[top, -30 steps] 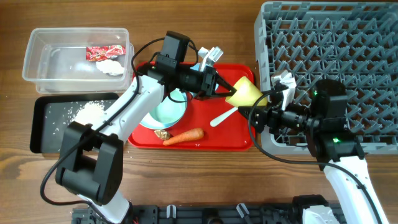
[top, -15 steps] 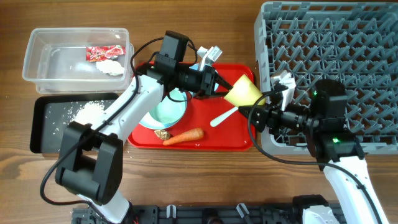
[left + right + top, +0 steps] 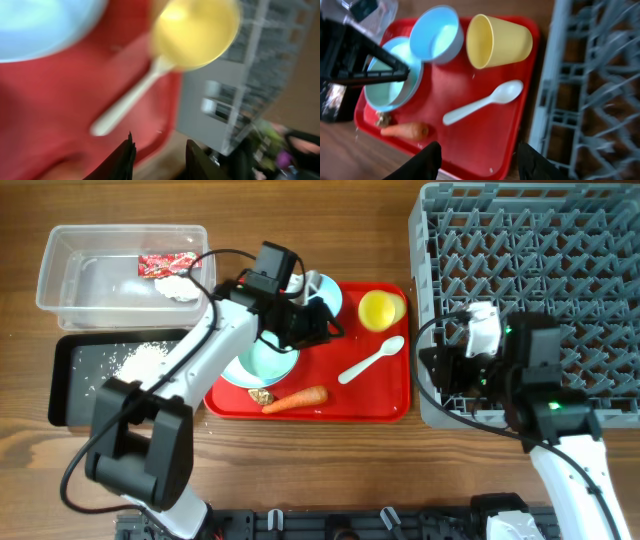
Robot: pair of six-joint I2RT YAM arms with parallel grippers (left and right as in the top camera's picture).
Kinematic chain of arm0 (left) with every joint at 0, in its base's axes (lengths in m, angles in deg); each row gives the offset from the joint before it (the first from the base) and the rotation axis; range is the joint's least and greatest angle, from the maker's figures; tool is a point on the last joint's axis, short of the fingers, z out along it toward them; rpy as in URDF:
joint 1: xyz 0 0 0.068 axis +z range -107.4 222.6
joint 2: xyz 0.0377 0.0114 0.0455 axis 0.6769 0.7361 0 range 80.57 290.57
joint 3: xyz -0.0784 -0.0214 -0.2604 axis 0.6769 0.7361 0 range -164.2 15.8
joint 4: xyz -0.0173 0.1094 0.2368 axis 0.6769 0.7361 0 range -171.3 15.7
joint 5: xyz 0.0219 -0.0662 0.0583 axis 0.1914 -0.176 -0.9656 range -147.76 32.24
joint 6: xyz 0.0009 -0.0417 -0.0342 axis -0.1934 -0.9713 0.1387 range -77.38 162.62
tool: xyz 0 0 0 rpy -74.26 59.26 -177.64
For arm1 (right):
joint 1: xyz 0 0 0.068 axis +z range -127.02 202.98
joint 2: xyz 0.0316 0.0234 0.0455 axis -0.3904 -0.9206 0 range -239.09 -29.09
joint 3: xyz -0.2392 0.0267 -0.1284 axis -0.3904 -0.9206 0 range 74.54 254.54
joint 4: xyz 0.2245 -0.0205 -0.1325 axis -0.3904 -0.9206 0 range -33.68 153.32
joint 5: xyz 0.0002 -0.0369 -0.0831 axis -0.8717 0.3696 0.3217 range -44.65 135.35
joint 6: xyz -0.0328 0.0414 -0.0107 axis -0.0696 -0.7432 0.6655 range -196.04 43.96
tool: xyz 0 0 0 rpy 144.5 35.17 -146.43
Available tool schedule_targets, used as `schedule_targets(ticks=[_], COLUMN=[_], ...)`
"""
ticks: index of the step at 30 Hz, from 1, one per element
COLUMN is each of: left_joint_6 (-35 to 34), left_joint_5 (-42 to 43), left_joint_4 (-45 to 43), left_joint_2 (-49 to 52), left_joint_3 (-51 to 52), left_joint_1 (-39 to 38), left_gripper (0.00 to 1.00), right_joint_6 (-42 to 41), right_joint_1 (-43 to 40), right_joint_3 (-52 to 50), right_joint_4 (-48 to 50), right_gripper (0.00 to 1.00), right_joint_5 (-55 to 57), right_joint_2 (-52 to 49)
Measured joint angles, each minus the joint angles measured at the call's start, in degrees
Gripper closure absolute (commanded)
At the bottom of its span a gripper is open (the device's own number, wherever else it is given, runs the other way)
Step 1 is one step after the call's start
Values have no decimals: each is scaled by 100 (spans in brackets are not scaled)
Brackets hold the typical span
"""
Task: Sort waste into correct bins and load items into the dishwasher rack
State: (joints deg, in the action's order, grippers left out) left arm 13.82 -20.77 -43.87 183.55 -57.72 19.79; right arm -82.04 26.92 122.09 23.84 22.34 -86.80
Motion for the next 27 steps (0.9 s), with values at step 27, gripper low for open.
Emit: schedule_targets(ticks=[27], left_joint_6=[-1408], left_joint_5=[-2048], left_joint_4=[-1060], left_joint_2=[229], left_joint_3=[0], left_joint_1=[-1121], left_gripper=[42], right_joint_6=[-20], right_joint_1=[-9], right_joint_3=[354], right_joint_4=[-426], right_gripper=[31], right_joint_5=[466], right_joint_2=[72])
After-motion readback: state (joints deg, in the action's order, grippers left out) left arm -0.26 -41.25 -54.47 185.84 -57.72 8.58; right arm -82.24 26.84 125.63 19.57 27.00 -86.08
